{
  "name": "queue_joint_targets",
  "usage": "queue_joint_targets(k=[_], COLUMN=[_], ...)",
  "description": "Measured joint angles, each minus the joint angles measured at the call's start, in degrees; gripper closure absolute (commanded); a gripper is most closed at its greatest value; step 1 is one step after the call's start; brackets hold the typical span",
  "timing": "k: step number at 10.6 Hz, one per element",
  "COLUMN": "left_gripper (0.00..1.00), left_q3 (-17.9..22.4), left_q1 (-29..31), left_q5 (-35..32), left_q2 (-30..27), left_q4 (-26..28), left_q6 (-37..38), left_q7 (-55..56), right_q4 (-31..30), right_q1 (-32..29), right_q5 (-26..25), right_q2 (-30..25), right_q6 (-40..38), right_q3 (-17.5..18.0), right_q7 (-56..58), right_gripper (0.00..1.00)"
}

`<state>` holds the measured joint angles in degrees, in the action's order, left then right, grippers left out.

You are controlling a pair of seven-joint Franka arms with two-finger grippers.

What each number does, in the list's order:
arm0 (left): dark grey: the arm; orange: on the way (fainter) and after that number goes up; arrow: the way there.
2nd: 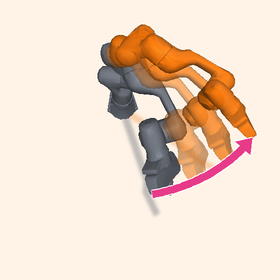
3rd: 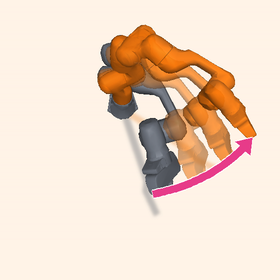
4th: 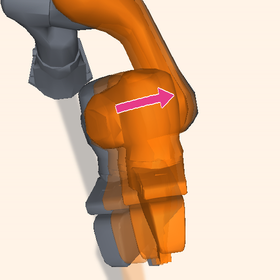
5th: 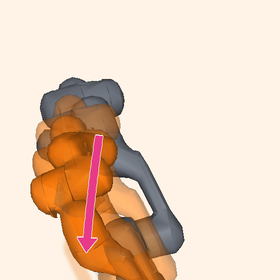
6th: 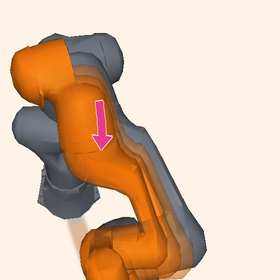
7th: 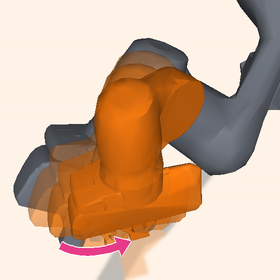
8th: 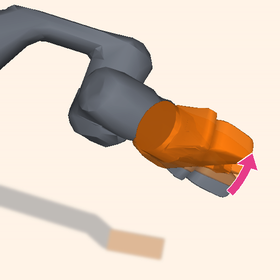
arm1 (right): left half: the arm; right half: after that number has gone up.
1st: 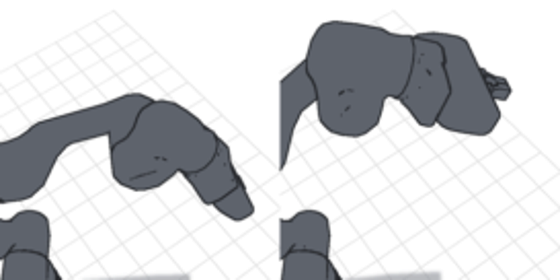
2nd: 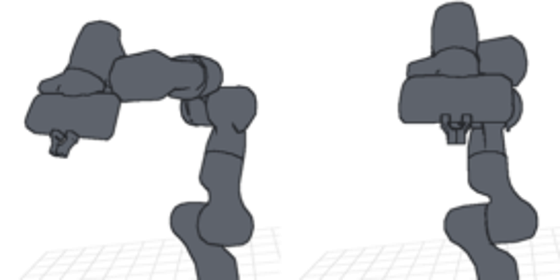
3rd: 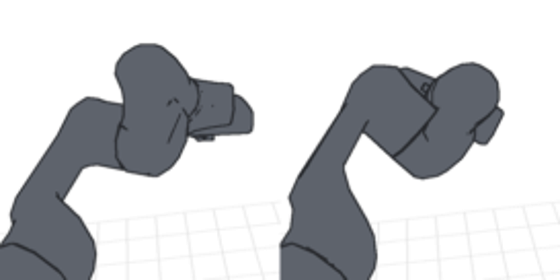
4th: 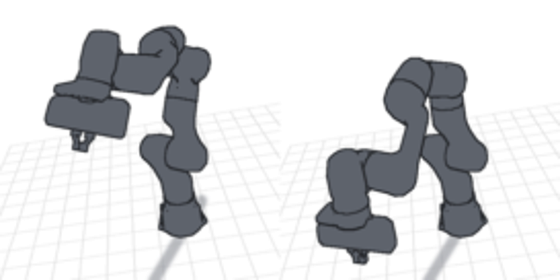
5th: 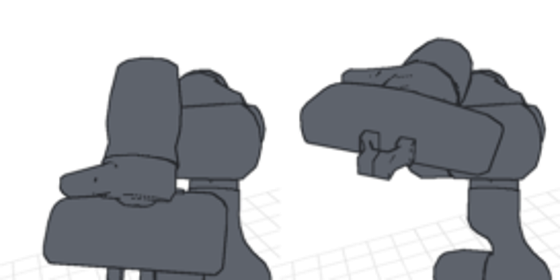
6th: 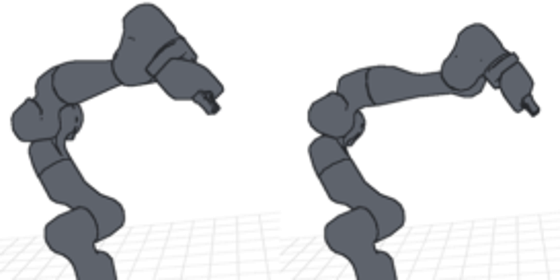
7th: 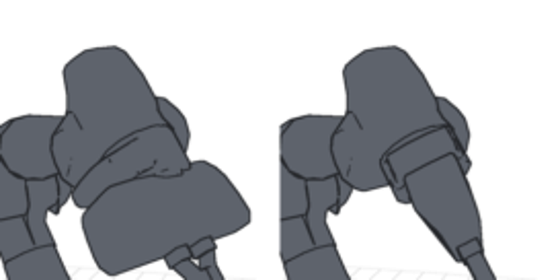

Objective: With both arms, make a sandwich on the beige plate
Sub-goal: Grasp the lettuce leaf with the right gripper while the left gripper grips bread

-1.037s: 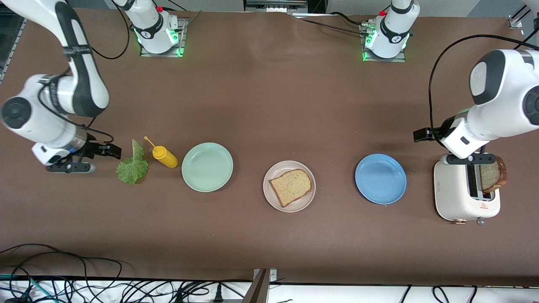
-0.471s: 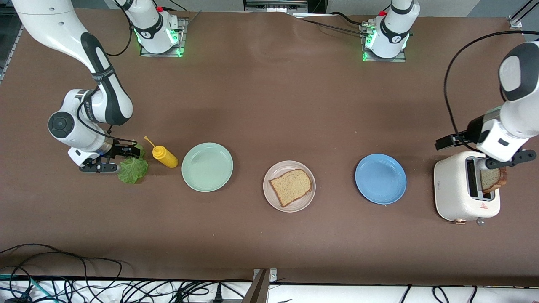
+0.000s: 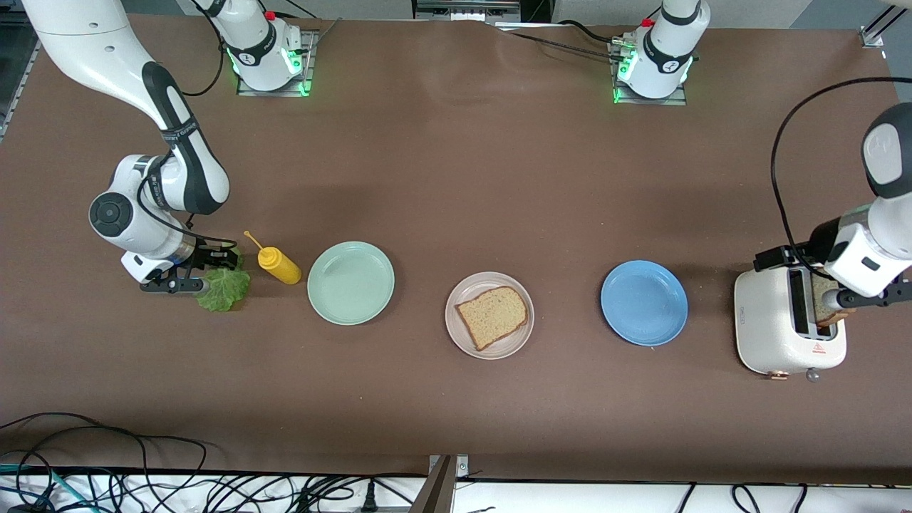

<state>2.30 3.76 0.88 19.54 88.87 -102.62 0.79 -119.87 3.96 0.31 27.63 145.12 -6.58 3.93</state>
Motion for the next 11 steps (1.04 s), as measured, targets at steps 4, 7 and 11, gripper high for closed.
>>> queue_joint_targets(k=[4,7,11], left_gripper=[0.00,0.00,0.00], left_q3=[0.18,0.52,0.76], left_q1=[2.16,3.23,6.77], left_q5=[-6.37,-8.09,-8.09], left_q2=[3.30,4.98,9.04], left_q4=[-4.33,-5.92,-8.94], left_q6=[-0.06,-0.12,-1.51], left_q7=[-7.08,-8.92,-13.97], right_q4=[0.80,2.72,9.80], right_q1=[0.06,0.06,0.06], right_q5=[0.00,0.00,0.00], right_q2=[-0.05,-0.13,-0.20], right_q6=[0.15,-0.04,-8.37], right_q3=[0.08,0.08,0.06], right_q7=[0.00,0.00,0.00], right_gripper=[1.00,1.00,1.00])
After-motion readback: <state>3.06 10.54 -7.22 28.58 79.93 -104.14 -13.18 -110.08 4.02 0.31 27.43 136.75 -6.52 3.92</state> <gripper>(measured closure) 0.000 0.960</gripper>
